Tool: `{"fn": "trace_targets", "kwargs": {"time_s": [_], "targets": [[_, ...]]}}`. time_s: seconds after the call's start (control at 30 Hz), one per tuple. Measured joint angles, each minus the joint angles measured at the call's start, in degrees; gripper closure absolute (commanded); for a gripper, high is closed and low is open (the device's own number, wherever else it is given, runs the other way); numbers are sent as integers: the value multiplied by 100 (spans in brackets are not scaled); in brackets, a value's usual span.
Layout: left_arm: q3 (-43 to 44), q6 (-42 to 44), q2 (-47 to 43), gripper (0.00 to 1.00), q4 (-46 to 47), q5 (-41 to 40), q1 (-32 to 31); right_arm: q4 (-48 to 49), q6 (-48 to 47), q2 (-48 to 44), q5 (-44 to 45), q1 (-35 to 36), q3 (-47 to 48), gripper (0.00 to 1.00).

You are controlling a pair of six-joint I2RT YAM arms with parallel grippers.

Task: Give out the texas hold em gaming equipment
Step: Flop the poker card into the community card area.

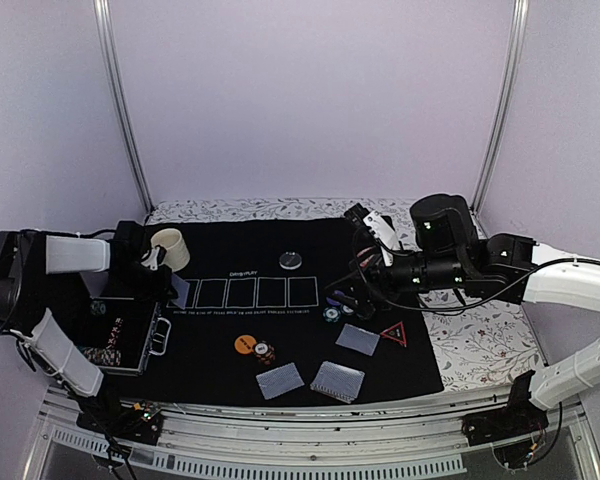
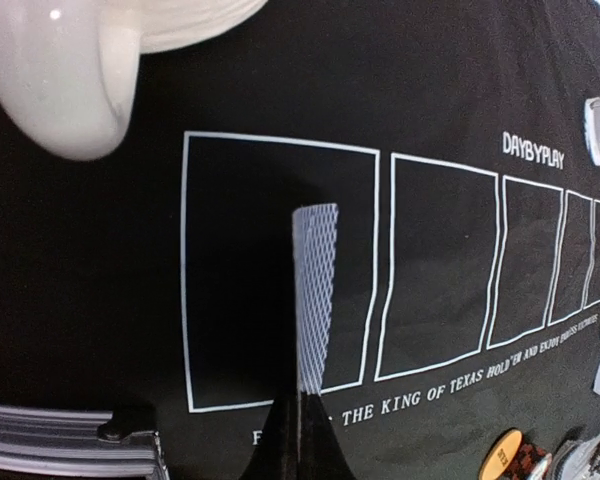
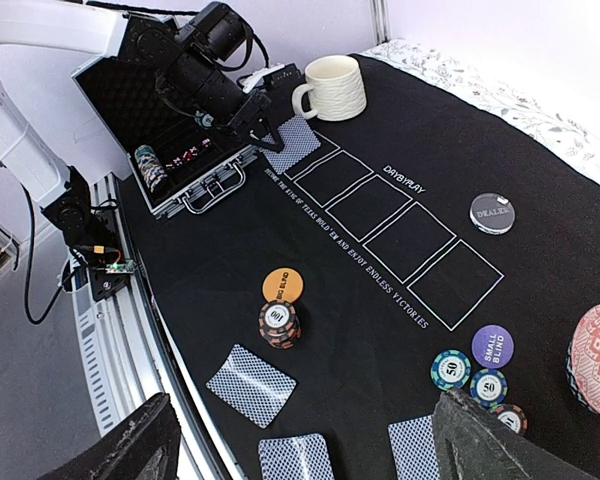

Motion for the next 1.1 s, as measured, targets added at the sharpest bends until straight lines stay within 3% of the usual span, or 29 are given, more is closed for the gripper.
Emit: {"fn": "trace_targets", "kwargs": {"time_s": [0.53, 1.1], "targets": [[210, -28, 63, 100, -181, -42, -35, 74, -15, 35, -2, -4, -184, 10], [813, 101, -50, 100, -1045, -2949, -1115, 136, -20, 33, -9, -4, -247, 11]]}}
